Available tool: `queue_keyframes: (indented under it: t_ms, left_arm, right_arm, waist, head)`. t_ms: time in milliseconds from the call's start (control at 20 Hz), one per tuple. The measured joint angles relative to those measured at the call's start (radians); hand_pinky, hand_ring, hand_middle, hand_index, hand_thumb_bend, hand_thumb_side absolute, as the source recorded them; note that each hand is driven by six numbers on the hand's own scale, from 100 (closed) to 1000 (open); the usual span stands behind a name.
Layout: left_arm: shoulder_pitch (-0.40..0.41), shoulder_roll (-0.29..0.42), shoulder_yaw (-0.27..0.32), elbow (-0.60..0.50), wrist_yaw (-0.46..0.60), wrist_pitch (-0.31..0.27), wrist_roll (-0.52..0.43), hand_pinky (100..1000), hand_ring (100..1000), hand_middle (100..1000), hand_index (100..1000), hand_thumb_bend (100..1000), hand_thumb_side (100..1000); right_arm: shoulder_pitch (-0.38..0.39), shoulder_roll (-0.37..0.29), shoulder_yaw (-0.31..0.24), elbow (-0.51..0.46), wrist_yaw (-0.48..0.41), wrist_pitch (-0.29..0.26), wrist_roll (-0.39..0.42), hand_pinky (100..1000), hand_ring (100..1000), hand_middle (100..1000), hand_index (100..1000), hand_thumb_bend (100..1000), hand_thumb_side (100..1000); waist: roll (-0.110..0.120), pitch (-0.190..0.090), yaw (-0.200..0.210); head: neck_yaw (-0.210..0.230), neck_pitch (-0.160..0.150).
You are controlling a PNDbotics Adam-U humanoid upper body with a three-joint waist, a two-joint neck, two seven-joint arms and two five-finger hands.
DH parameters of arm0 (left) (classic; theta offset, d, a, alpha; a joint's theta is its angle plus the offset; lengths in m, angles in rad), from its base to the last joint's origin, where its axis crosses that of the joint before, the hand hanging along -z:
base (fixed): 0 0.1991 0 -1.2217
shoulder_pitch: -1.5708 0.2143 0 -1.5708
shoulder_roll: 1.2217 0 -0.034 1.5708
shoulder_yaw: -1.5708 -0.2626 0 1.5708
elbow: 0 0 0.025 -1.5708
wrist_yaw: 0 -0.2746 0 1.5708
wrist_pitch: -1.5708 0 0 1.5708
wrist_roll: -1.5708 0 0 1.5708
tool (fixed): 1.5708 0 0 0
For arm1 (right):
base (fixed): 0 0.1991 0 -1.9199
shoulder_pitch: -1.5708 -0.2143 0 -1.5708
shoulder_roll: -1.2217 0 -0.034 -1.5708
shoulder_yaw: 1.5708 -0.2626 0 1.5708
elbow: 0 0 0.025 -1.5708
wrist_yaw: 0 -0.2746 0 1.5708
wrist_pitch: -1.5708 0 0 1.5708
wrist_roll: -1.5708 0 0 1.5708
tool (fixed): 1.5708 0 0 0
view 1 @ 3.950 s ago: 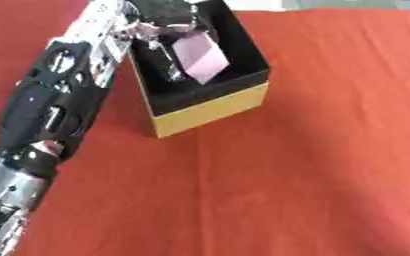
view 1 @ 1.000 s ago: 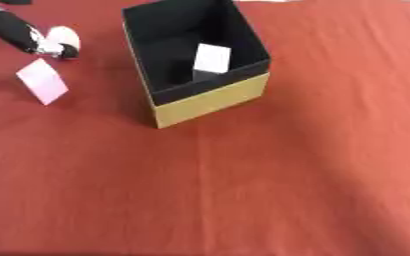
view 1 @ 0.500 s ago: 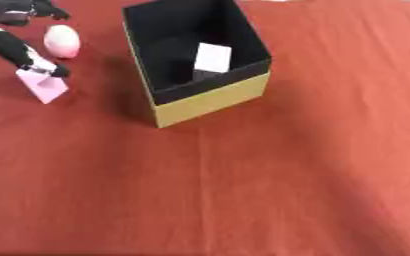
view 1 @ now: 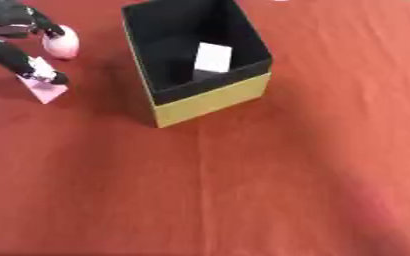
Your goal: Pick up objects on the table and place them in the box.
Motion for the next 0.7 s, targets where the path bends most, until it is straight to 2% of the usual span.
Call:
queue_keyframes:
  t_ms: [250, 450, 700]
  left_arm:
    - [0.000, -0.010, 0.005, 0.016, -0.018, -0.009, 0.009, 613, 699, 662, 929, 546, 802]
    - [0.000, -0.016, 0.005, 0.018, -0.017, -0.018, 0.018, 532, 614, 577, 839, 548, 707]
    - [0.000, -0.016, 0.005, 0.019, -0.013, -0.021, 0.021, 461, 559, 521, 755, 534, 511]
  right_arm:
    - [0.000, 0.004, 0.000, 0.000, 0.000, 0.000, -0.002, 809, 744, 762, 878, 100, 690]
    - [0.000, 0.004, 0.000, 0.000, 0.000, 0.003, -0.005, 809, 744, 761, 878, 100, 691]
    - [0.000, 0.005, 0.000, 0.000, 0.000, 0.003, -0.005, 809, 745, 760, 878, 100, 691]
  waist:
    - [0.000, 0.002, -0.003]
    - [0.001, 0.002, -0.003]
    - [0.002, 0.003, -0.002]
  head:
    - [0.000, 0.000]
    - [-0.001, 0.000]
    - [-0.001, 0.000]
